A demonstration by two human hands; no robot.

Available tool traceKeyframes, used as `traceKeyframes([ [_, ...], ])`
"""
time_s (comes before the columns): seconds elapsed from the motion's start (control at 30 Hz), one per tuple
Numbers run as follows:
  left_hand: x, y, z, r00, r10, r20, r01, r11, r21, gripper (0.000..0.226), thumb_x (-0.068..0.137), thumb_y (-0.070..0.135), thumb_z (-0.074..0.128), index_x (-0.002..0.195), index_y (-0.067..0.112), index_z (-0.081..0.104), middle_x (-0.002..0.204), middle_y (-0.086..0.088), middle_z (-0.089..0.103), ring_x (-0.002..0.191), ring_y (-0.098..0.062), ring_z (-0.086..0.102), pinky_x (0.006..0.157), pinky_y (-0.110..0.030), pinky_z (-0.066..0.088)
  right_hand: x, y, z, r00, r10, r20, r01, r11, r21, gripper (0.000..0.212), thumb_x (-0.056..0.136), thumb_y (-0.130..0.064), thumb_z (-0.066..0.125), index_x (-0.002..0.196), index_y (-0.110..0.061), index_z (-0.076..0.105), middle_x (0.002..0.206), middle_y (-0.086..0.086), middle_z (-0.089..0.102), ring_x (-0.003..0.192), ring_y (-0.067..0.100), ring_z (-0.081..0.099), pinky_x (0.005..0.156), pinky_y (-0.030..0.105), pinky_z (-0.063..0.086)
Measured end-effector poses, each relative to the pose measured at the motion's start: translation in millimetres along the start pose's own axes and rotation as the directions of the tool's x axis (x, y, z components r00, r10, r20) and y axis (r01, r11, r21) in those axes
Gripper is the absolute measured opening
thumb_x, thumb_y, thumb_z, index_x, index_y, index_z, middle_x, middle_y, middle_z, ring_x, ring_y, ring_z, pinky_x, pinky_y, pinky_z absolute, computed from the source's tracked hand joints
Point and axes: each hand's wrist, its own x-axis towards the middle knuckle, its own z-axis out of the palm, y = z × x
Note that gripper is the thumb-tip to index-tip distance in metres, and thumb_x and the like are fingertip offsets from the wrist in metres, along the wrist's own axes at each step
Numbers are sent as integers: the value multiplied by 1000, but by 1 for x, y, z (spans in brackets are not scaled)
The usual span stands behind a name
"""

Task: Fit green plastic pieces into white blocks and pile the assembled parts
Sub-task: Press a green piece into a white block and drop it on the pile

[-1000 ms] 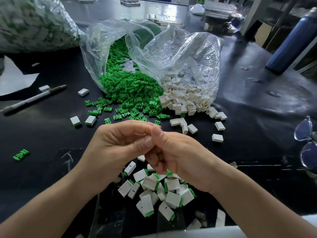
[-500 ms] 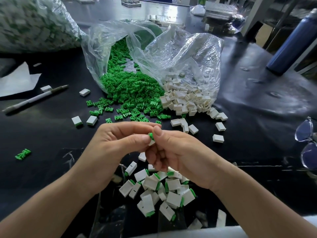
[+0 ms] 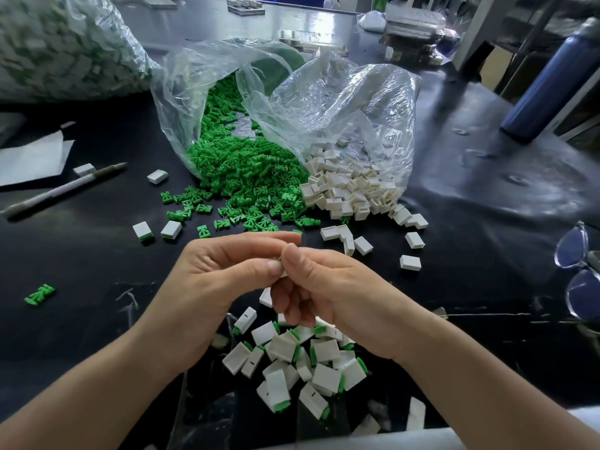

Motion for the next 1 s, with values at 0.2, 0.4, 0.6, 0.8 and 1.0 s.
traceKeyframes([
  [0.2,1,6,3,996,-7,89,9,1000,-28,30,65,12,70,93,4,73,78,-34,63,62,-36,64,60,-31,54,-3,-4,0,999,-30,-17,29,998,-61,30,78,-44,38,75,-18,51,65,-4,52,56,8,47,53,18,36],
  [0.4,2,5,3,1000,-8,28,8,1000,-1,28,67,18,64,90,5,74,83,-27,68,66,-40,65,60,-30,55,-3,-2,-1,1000,-20,-22,18,994,-104,33,77,-47,38,76,-17,52,64,-7,53,58,9,47,55,19,37],
  [0.6,0,3,6,999,-7,46,8,1000,-8,23,65,19,69,87,13,75,75,-27,66,63,-24,68,61,-24,54,0,0,-1,997,-29,-72,22,995,-102,33,74,-48,41,73,-16,50,61,-9,52,55,7,46,55,20,36],
  [0.8,0,-1,7,1000,9,-15,-9,1000,11,23,73,12,57,88,11,74,81,-26,68,69,-35,68,62,-25,56,1,4,2,993,-51,-107,43,996,-80,29,74,-46,43,70,-19,53,59,-10,51,53,3,44,55,17,36],
  [1.0,1,-5,7,999,-3,-53,3,1000,6,22,64,12,66,84,16,76,95,-6,73,82,-25,71,68,-23,55,2,8,3,986,-86,-146,71,992,-102,25,76,-47,43,71,-25,55,56,-15,49,53,2,43,55,14,37],
])
